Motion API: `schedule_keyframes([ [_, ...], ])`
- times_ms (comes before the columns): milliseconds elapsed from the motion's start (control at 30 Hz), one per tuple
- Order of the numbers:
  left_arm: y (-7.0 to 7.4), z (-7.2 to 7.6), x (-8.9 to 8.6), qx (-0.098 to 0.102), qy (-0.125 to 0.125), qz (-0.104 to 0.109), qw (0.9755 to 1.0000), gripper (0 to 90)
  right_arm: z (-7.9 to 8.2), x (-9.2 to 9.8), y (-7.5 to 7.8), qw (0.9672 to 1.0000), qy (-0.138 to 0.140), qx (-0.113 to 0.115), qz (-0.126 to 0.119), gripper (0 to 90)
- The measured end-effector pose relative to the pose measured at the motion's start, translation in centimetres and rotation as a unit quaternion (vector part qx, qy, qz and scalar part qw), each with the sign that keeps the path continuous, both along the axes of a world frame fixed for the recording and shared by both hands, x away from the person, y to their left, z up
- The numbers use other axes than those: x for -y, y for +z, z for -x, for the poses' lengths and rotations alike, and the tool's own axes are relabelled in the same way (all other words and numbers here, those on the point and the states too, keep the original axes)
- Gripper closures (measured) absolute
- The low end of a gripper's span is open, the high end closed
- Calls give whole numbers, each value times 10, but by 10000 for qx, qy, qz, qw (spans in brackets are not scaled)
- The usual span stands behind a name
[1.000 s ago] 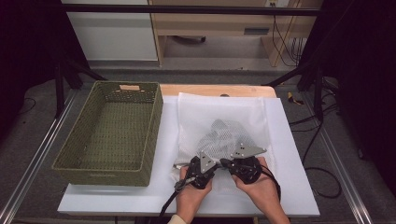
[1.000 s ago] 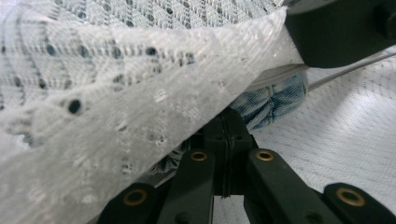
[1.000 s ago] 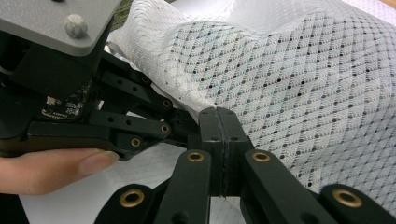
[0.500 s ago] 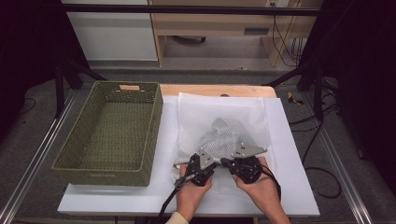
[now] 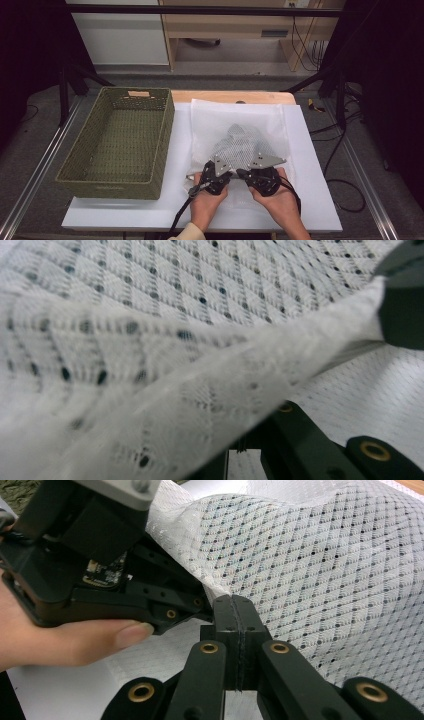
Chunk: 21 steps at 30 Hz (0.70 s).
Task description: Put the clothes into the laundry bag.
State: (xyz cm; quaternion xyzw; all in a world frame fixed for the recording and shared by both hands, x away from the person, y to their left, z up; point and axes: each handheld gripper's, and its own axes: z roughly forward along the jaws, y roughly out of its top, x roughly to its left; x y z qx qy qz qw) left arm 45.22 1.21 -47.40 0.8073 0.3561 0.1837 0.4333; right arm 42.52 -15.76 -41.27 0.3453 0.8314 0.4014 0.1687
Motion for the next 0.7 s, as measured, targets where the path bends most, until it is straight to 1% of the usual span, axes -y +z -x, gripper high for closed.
schedule_keyframes([
  [200,0,-5,1,23,17,-22,10000,900,0,1,0,10000,-21,1,-8,900],
  [233,0,-6,2,30,36,2,10000,900,0,1,0,10000,-19,-1,-7,900],
  [300,0,-7,2,16,37,-37,10000,900,0,1,0,10000,-19,1,5,900],
  [467,-1,-9,4,43,55,-52,10000,900,-1,1,-1,10000,-43,1,-3,900],
  [700,-1,-14,6,58,122,-38,9999,900,-1,1,-1,10000,-45,2,1,900],
])
